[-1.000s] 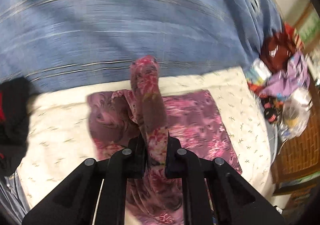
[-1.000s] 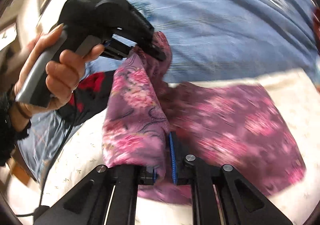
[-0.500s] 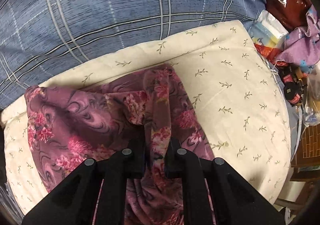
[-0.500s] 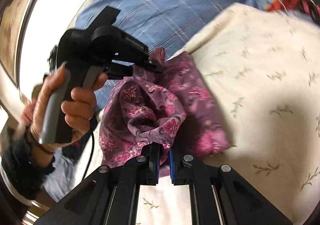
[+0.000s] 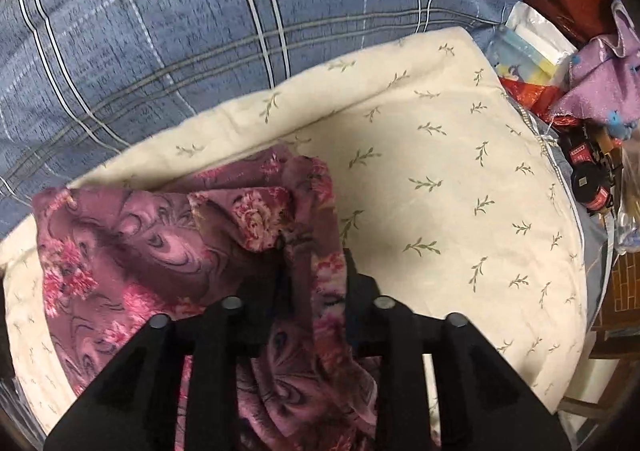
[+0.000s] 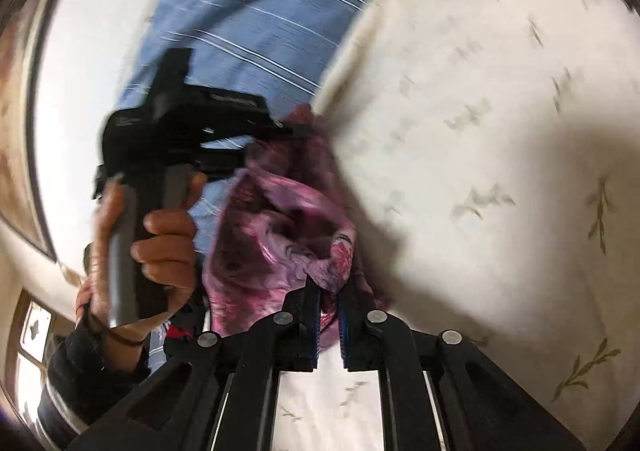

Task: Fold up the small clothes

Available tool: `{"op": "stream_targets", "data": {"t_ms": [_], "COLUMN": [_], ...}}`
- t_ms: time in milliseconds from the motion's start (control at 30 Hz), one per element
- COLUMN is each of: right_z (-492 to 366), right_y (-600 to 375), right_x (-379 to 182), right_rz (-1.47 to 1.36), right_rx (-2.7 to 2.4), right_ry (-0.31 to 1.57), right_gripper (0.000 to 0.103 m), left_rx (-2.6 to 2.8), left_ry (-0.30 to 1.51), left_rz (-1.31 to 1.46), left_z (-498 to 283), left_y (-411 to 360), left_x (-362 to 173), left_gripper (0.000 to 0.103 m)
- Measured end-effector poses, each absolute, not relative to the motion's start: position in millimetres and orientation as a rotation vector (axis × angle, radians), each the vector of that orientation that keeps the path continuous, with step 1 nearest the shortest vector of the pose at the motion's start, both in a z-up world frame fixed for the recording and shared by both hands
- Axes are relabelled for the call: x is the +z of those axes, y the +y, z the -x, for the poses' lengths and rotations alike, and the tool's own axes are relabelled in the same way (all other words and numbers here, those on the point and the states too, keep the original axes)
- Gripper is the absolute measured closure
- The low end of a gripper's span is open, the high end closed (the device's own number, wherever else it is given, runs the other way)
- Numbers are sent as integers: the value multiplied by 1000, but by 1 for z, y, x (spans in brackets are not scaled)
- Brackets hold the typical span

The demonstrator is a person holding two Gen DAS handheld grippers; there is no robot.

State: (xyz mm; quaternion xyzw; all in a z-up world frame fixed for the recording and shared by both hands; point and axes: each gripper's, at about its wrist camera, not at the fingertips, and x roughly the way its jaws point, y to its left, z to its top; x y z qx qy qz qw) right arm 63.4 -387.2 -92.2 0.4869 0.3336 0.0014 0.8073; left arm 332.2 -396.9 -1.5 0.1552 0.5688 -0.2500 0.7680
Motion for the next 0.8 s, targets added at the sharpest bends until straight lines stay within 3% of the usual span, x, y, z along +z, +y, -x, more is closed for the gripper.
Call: {"op": "stream_targets", "data": {"t_ms": [133,200,267,333,367,433,700,733,767,800], "right_z": [-61,-54,-41,-34,-36,-60,-220,-231,-239,-249], "right_y": [-382,-381,-385,-396,-401,-412,-408,-401,-395,-384], "right_x": [-82,-71,-51,-31,-22,-12,-52,-59,-63,-61], "right_rz": [-991,-960,-926,-928,-923,-907,-953,-931,-908,-835], "right_rx": [-33,-60,-138,-165,-170,-147,98,120,148,206], "right_ry": [719,692,610,518,479,484,822,846,860,865], "right_gripper": [88,79,65,56,44,29,30,34,62,83], "left_rx": [-569,-555,-513,-470,-451,-415,-458,-471,-488,-496], "left_ry": [1248,1201,1146,1112,1128,1167,1331,1337,1341,1332], "left_rz": [-236,-160,-100,-48,-16,42,356,369,379,381], "left_z": [-338,-345,-351,-359,-365,-374,-383,-383,-384,-384], "left_y": [-371,-340,-306,-269,-246,-219,-164,-164,-164,-165], "left_x": [28,54,73,79,74,59,-11,-14,-15,-15], "left_gripper": [61,49,23,20,20,20,20,20,21,21]}}
